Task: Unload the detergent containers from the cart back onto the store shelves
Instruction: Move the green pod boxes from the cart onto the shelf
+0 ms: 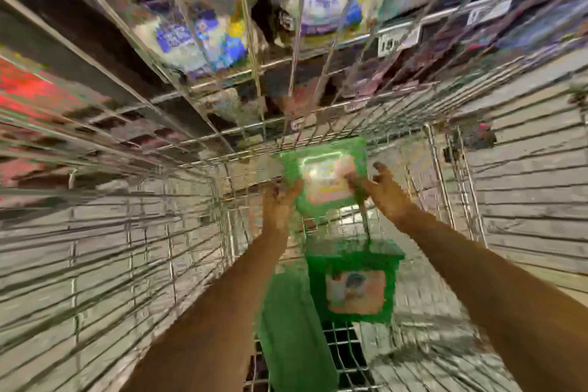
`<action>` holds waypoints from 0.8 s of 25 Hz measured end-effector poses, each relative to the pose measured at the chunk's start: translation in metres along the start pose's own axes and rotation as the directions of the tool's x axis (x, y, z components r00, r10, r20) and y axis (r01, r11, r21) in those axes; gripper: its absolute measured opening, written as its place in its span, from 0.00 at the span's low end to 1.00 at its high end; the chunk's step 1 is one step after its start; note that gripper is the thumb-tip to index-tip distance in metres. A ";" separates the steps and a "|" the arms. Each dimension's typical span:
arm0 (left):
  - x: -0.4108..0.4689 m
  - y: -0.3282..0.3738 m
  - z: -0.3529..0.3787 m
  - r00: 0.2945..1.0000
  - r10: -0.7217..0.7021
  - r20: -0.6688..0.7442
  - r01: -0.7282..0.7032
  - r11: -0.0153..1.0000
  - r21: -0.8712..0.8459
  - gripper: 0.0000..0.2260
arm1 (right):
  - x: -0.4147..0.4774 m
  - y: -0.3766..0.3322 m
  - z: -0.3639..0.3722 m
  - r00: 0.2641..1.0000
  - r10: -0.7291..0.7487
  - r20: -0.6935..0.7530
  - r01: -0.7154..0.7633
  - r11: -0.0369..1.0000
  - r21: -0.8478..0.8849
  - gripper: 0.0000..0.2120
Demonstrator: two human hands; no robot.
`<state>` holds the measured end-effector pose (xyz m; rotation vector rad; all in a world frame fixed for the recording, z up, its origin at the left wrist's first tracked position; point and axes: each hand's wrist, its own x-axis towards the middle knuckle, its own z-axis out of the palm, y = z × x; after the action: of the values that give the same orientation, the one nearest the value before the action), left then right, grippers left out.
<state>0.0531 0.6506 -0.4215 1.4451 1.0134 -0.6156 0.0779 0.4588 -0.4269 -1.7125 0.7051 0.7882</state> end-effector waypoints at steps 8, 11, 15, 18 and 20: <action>0.011 -0.012 0.038 0.975 0.204 -0.085 -0.208 0.977 -0.046 0.16 | 0.012 0.021 0.023 0.995 -0.100 0.018 0.097 0.987 0.131 0.26; 0.005 -0.013 0.034 0.976 0.203 -0.072 -0.206 0.978 -0.032 0.18 | 0.001 0.020 0.017 0.997 -0.075 0.023 0.075 0.997 0.020 0.22; -0.017 -0.012 0.026 0.983 0.186 -0.015 -0.186 0.979 -0.084 0.16 | -0.030 0.025 0.009 0.999 -0.043 -0.016 0.044 0.990 0.131 0.24; -0.054 -0.011 0.019 0.994 0.102 0.046 -0.096 0.988 -0.118 0.11 | -0.066 0.027 -0.009 0.994 0.035 -0.100 -0.008 0.964 0.265 0.31; -0.082 -0.006 0.017 0.998 0.024 0.054 -0.015 0.988 -0.153 0.10 | -0.091 0.022 -0.025 0.996 0.044 -0.075 -0.022 0.960 0.279 0.33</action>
<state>0.0118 0.6150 -0.3573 1.2954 0.9797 -0.5494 0.0100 0.4356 -0.3620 -1.4862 0.8599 0.6124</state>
